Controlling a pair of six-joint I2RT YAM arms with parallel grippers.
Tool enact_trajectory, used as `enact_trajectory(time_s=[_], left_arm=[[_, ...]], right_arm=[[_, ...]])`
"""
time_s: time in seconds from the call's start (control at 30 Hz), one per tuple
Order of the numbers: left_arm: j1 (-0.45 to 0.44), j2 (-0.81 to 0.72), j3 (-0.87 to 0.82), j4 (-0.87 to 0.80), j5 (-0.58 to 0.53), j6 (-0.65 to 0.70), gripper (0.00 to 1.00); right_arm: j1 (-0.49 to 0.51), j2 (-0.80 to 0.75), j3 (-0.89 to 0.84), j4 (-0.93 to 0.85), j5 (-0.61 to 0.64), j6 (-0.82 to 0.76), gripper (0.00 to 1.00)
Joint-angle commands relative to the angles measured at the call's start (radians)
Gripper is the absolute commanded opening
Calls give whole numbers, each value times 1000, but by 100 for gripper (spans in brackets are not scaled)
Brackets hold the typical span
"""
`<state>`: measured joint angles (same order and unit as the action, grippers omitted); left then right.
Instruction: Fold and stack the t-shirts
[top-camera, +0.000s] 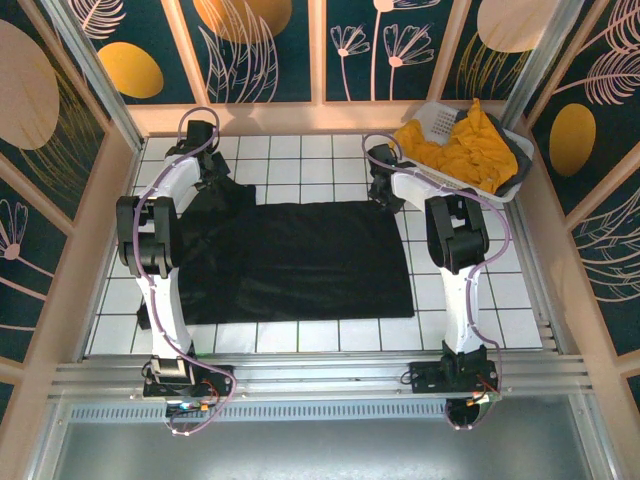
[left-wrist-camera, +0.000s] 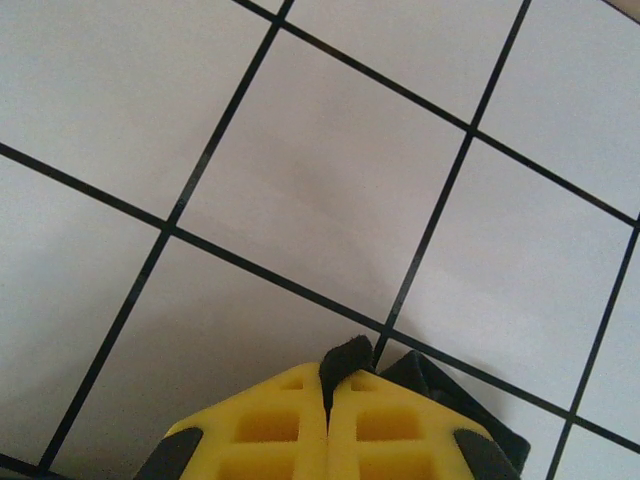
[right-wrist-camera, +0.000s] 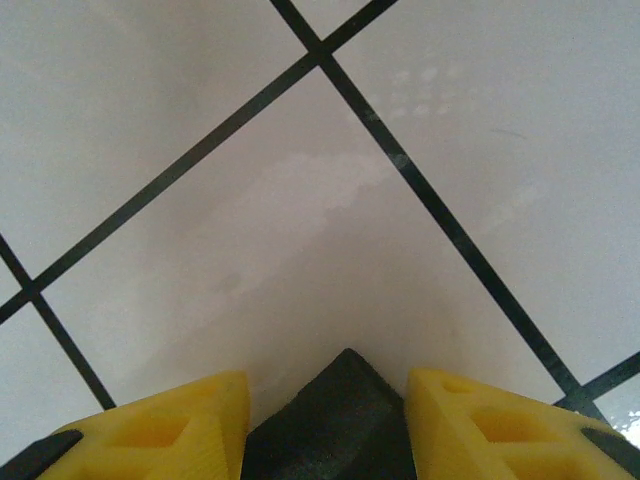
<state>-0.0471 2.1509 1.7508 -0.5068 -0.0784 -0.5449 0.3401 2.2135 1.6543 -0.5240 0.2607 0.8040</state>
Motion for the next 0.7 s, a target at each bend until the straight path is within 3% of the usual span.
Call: enact_trajectory(time_s=[0.0,0.07,0.23,0.33,0.67], left_arm=[[-2,-3,45,-33,9,18,0],[-2,-1,50,-36,5,19,0],[8,4,56,-32,15,-7,0],[29,4,50,-11,52,-57,0],[49,-56,55,76,103,-104,0]], right_arm=[[-4,37,9,-53,-6,23,44],[-3,47,21,-72,-8,20,39],[-3,37,21,-74,4,19,12],[-4,27,50,-83,18,5,3],[-7,-48,85,-95,68,-50,0]])
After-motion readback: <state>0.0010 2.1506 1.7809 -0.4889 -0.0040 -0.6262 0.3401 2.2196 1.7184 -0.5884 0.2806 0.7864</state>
